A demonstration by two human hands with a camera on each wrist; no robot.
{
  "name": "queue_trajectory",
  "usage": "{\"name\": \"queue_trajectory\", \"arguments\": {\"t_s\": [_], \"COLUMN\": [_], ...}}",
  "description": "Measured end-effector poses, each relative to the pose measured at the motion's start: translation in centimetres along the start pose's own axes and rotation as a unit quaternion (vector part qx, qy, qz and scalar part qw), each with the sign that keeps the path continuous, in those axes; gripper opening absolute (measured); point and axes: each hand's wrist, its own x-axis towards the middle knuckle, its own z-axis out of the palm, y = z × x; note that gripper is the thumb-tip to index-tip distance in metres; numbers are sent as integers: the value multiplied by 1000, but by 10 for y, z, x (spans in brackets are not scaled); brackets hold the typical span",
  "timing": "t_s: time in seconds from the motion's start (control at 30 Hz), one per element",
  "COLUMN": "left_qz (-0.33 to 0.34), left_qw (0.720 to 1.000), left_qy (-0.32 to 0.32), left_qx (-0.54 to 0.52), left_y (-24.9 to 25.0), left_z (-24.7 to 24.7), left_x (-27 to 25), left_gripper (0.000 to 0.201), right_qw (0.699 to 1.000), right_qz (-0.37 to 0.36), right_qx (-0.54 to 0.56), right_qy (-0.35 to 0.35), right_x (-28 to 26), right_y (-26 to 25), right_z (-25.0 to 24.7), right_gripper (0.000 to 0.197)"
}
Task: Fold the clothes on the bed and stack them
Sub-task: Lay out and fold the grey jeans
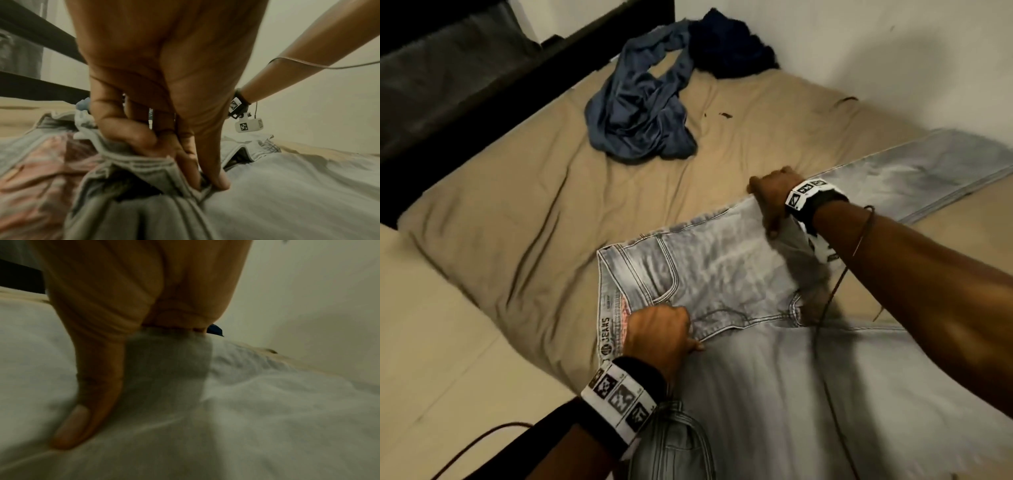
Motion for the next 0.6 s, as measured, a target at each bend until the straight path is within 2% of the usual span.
{"name": "queue_trajectory", "arguments": {"t_s": [0.07,0.13,0.2,0.27,0.3,0.33,0.37,0.43,0.5,0.53,0.57,0.6], "left_qz": [-26,-41,-64,-69,-70,-63,-67,-108,-139,-145,-154,-169], "left_qw": [999,996,989,976,953,902,828,652,472,402,357,344], "left_qy": [-15,-30,-21,-24,-44,-75,-94,-121,-125,-127,-129,-128], "left_qx": [-30,-77,-129,-203,-292,-421,-549,-741,-862,-895,-912,-915], "left_y": [-2,-2,-4,-5,-6,-7,-8,-14,-20,-24,-25,-25], "left_z": [5,2,1,-1,0,-1,-5,-10,-8,-4,0,3], "left_x": [4,4,2,-7,-13,-22,-35,-64,-93,-108,-120,-130], "left_gripper": [51,50,47,50,57,65,78,105,122,130,135,134], "right_qw": [999,999,995,978,965,949,932,909,901,899,901,906], "right_qz": [11,17,21,17,5,-9,-24,-51,-87,-96,-111,-127], "right_qx": [39,51,62,89,106,118,122,119,112,103,85,68], "right_qy": [-32,-4,82,189,240,292,340,396,409,415,410,399], "right_x": [-6,-24,-60,-108,-136,-163,-195,-259,-317,-343,-366,-383], "right_y": [-1,4,12,20,22,25,27,22,6,-5,-18,-31], "right_z": [-4,-7,-14,-19,-19,-15,-9,11,40,59,82,105], "right_gripper": [87,65,51,33,26,24,25,25,9,10,17,21]}}
